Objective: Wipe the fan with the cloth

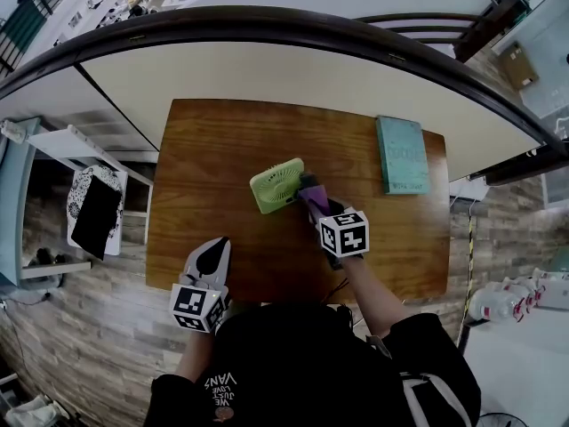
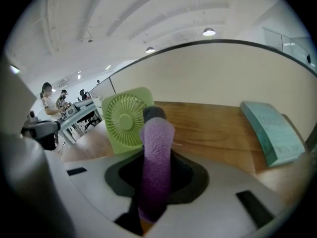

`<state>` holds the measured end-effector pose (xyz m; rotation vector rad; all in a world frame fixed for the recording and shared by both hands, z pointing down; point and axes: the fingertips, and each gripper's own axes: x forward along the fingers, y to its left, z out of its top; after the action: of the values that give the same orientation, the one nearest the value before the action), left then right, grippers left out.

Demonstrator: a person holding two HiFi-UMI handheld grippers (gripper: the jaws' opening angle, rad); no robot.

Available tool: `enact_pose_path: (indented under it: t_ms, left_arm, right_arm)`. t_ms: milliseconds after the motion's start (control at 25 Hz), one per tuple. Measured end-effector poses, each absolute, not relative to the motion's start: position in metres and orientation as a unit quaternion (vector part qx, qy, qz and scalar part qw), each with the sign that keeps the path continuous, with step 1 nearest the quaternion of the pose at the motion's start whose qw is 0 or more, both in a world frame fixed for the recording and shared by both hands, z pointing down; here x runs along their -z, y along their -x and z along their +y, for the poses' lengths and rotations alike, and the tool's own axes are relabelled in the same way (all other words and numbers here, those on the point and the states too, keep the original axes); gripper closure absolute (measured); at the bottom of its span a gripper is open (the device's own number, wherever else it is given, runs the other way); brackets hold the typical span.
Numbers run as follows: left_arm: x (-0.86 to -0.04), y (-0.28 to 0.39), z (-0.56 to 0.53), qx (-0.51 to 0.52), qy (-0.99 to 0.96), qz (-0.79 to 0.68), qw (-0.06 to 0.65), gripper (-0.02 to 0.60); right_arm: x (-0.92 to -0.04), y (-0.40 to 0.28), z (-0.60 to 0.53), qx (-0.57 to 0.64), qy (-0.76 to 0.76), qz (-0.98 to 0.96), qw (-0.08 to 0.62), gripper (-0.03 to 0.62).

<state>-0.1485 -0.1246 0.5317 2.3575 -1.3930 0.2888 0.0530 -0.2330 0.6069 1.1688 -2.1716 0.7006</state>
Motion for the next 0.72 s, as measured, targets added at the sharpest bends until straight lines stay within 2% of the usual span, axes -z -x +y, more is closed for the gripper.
enact_pose_path:
  t_ms: [240, 520, 720]
  left_arm:
    - [-0.533, 0.145, -0.125, -0.102, -0.845, -0.49, 0.191, 0.571]
    - [-0.531, 0.148, -0.119, -0.102, -0.84, -0.496, 0.193, 0.571]
    - [-0.53, 0.157, -0.11, -0.105, -0.83, -0.512, 0.194, 0.571]
  right_arm:
    - [-0.597, -0.014, -0.191, -0.234, -0.378, -0.847, 0.292, 0.494]
    - [-0.618, 0.051, -0.151, -0.212, -0.279, -0.876, 0.331, 0.494]
    - [-0.639, 0.073, -0.153, -0.207, -0.255, -0.878, 0.349, 0.494]
